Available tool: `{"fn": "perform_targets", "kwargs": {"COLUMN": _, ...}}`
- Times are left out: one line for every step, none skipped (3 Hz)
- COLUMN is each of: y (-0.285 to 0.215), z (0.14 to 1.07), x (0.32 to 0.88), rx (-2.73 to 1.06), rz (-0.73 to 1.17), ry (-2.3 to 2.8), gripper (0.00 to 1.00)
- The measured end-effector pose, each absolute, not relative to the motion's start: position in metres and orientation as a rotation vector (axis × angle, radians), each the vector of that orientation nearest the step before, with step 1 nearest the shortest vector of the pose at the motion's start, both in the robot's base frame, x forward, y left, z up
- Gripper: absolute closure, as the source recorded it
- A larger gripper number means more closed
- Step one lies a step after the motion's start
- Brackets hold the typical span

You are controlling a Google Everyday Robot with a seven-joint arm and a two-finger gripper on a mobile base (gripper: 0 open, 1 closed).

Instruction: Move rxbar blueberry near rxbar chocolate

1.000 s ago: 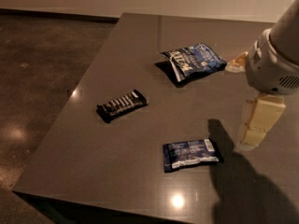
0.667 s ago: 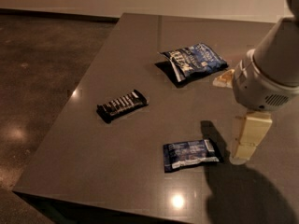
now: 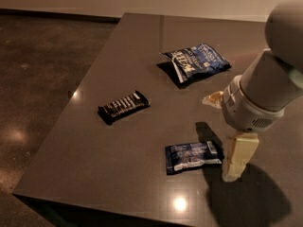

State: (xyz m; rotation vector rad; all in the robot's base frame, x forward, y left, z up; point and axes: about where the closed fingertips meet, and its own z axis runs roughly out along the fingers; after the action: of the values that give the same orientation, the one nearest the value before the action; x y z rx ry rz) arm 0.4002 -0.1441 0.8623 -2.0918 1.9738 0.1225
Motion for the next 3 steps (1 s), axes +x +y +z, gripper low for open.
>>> {"fn": "perform_targets", "kwargs": {"y": -0.141, "z": 0.847, "x": 0.402, "rx": -2.117, "rz": 0.14, "ry": 1.954, "gripper": 0.0}}
{"fn": "perform_targets", "kwargs": {"y": -0.139, "z": 0.838, "x": 0.402, "rx": -2.134, "rz": 0.149, "ry": 1.947, "gripper": 0.0}}
{"fn": "perform_targets", "kwargs": {"y": -0.137, "z": 0.834, "x": 0.399, "rx": -2.138, "rz": 0.153, "ry": 1.94, "gripper": 0.13}}
